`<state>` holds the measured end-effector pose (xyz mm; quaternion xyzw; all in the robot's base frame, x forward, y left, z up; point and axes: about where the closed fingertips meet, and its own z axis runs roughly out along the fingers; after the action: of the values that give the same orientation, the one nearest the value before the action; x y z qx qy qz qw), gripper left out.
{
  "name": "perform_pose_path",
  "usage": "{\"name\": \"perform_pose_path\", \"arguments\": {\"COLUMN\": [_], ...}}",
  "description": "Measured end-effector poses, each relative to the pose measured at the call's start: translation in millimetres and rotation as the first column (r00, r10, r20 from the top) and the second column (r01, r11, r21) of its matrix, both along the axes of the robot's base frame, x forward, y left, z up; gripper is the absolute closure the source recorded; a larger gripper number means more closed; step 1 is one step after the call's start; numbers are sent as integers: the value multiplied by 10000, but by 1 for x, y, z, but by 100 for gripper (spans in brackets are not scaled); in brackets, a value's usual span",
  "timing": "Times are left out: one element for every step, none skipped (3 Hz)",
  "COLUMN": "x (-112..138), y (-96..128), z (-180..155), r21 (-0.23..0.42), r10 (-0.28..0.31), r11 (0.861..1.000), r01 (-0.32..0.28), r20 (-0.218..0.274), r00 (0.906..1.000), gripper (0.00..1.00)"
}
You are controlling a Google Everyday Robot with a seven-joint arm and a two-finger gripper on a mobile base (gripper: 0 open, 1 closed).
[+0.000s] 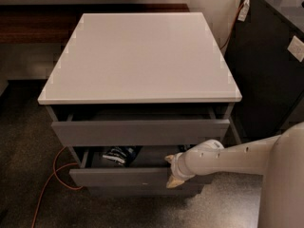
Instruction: Pick blue chip bag from middle drawer and place on counter
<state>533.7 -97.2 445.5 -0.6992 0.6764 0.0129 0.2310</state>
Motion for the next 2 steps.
{"name": "perform_pose_path", "arguments": {"x": [9,15], "y": [-1,-1], "z": [-6,-11], "r21": [-139,-261], "r10": [1,40], "r11": [9999,9997], "r01": [-2,-39], "r20": [-16,22], "r00": [10000,10000], "gripper": [0,0]}}
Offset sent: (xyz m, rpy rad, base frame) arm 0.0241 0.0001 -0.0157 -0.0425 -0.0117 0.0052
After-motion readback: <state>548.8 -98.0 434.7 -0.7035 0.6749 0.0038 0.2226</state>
